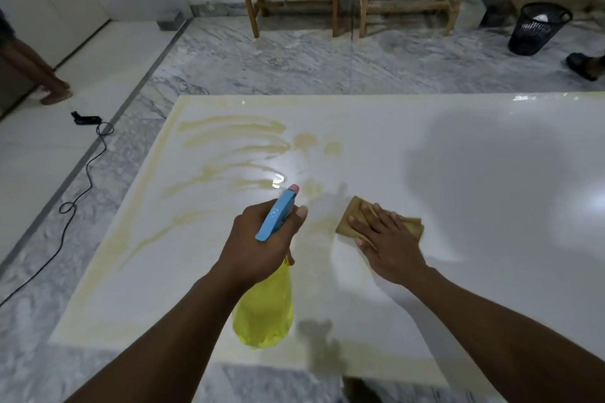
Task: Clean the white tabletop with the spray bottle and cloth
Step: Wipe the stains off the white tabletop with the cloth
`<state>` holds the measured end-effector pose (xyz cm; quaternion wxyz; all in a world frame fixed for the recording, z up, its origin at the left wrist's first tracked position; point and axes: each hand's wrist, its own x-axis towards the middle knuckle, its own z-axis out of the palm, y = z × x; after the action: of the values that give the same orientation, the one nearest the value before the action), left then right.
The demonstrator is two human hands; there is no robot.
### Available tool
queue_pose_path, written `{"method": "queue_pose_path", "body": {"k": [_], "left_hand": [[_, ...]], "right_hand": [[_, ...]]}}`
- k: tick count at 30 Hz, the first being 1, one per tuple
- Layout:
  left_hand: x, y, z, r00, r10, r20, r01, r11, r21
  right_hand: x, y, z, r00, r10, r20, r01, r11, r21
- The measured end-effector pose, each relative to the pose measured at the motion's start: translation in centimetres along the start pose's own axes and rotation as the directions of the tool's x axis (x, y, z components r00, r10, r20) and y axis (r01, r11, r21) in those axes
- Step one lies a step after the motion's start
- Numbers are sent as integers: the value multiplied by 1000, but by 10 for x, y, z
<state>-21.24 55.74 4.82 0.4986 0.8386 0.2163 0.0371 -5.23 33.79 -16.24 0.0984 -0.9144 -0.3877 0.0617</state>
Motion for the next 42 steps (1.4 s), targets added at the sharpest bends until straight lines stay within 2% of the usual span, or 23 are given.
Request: {"method": "queue_pose_path", "body": {"k": [7, 10, 12, 13, 14, 15, 16, 17, 18, 19, 21, 23, 24, 28, 31, 35, 37, 40, 42], "left_hand": [[-130, -33, -16, 998, -29, -48, 27, 999, -25], [-161, -35, -22, 997, -46, -56, 44, 999, -29], [-174, -32, -29, 997, -45, -58, 43, 998, -37], [-176, -31, -32, 997, -40, -62, 38, 999, -35], [-177, -31, -35, 997, -33, -67, 31, 999, -30], [-176, -28, -39, 997, -32, -75, 30, 999, -26], [-173, -26, -43, 996, -33, -84, 31, 999, -25], [-169, -23, -47, 995, -32, -95, 30, 999, -22], [-163, -19, -49, 994, -31, -100, 29, 999, -25], [-155, -15, -52, 995, -29, -99, 27, 999, -28], [-134, -7, -55, 996, -21, -88, 19, 999, -26], [-104, 0, -56, 997, -27, -76, 25, 999, -24], [-90, 3, -56, 997, -29, -73, 27, 999, -27], [-9, 10, -56, 996, -41, -81, 39, 999, -34], [58, 12, -55, 995, -62, -84, 59, 997, -47], [121, 7, -56, 992, -89, -91, 82, 994, -70], [141, 1, -57, 990, -107, -89, 101, 992, -74], [162, -11, -58, 986, -144, -88, 137, 988, -76], [167, -20, -59, 984, -160, -80, 155, 986, -66]], "right_hand": [[-123, -83, 22, 999, 10, 38, -13, 996, 85], [-145, -99, 13, 991, 50, 121, -80, 965, 251], [-144, -104, -10, 970, 160, 181, -226, 863, 452], [-140, -106, -28, 942, 265, 205, -335, 748, 573], [-133, -105, -47, 884, 397, 246, -440, 531, 724], [-124, -99, -59, 818, 470, 331, -483, 250, 839], [-116, -92, -71, 795, 444, 414, -463, 1, 887], [-111, -85, -83, 806, 355, 473, -444, -166, 881], [-105, -81, -95, 835, 267, 481, -424, -244, 872], [-97, -77, -104, 870, 178, 460, -413, -248, 877], [-75, -65, -116, 868, 137, 478, -453, -179, 874], [-42, -46, -125, 813, 178, 554, -528, -172, 831], [-23, -38, -131, 795, 198, 574, -560, -128, 819], [93, 2, -168, 855, 277, 437, -484, 129, 865], [183, 20, -200, 918, 305, 255, -375, 450, 811], [297, 44, -196, 933, 341, 114, -352, 804, 479], [335, 59, -171, 947, 311, 81, -319, 876, 361], [351, 60, -109, 949, 217, 230, -275, 924, 266], [334, 50, -69, 966, 132, 222, -176, 965, 193]]}}
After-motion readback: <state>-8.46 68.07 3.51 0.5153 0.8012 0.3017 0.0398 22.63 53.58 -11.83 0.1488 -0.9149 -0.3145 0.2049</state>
